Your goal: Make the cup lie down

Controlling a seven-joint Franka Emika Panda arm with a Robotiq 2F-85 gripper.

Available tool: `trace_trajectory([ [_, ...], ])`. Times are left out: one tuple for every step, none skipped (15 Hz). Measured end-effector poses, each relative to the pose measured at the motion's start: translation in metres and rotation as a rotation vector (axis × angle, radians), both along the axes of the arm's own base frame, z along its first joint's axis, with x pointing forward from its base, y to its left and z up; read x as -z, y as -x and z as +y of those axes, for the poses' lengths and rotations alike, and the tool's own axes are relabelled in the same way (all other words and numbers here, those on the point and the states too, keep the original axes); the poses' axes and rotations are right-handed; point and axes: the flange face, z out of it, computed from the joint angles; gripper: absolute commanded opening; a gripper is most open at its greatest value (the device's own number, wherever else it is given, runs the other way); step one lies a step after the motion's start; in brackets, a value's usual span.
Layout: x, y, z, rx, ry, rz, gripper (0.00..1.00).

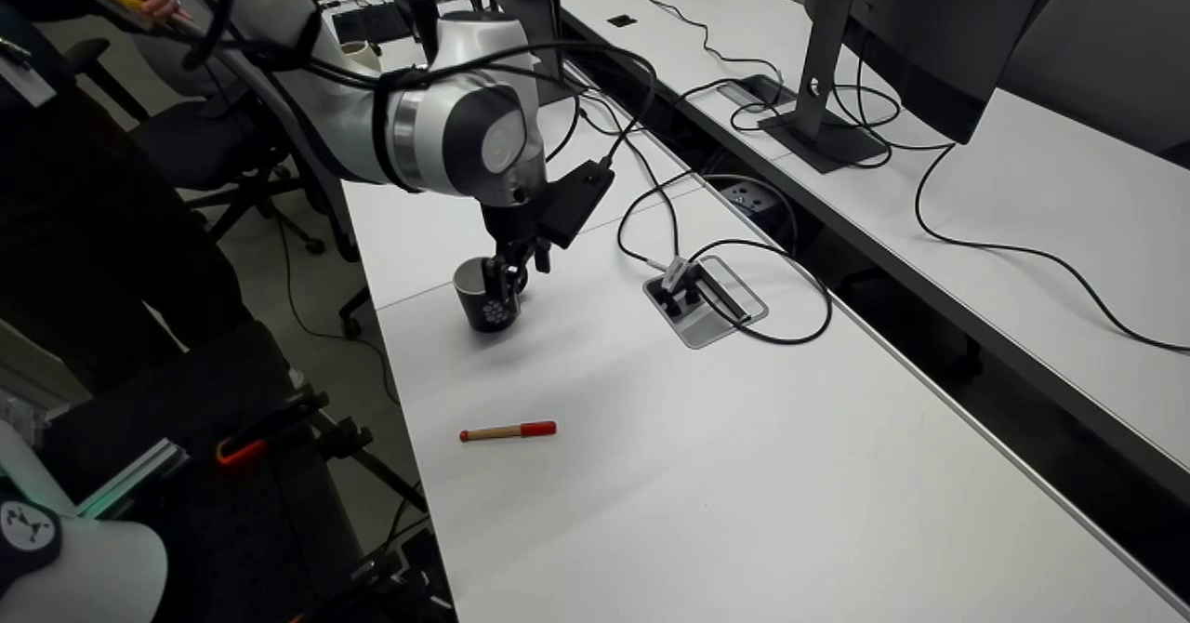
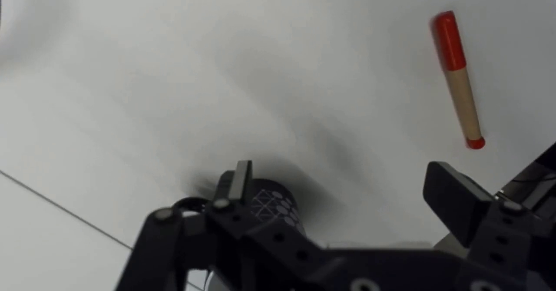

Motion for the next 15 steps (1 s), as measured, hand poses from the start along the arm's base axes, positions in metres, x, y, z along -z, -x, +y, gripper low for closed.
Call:
trace_trajectory([
  [0.000,0.003,0.002,-0.022,-0.025,0.015,1.00],
  [0.001,0.007,0.003,-0.049,-0.052,0.030,1.00],
  [0.001,0.011,0.003,-0.082,-0.080,0.044,1.00],
  [0.002,0.015,0.002,-0.117,-0.106,0.058,1.00],
  [0.002,0.019,0.001,-0.149,-0.129,0.069,1.00],
  [0.003,0.023,-0.001,-0.181,-0.149,0.080,1.00],
  [0.004,0.026,-0.003,-0.210,-0.163,0.089,1.00],
  [0.005,0.029,-0.005,-0.231,-0.170,0.097,1.00],
  [0.006,0.030,-0.008,-0.241,-0.170,0.102,1.00],
  [0.006,0.030,-0.010,-0.247,-0.168,0.103,1.00],
  [0.006,0.030,-0.011,-0.251,-0.168,0.104,1.00],
  [0.006,0.030,-0.011,-0.252,-0.167,0.104,1.00],
  [0.006,0.030,-0.011,-0.253,-0.167,0.104,1.00],
  [0.006,0.029,-0.011,-0.248,-0.168,0.103,1.00],
  [0.006,0.029,-0.009,-0.244,-0.173,0.095,1.00],
])
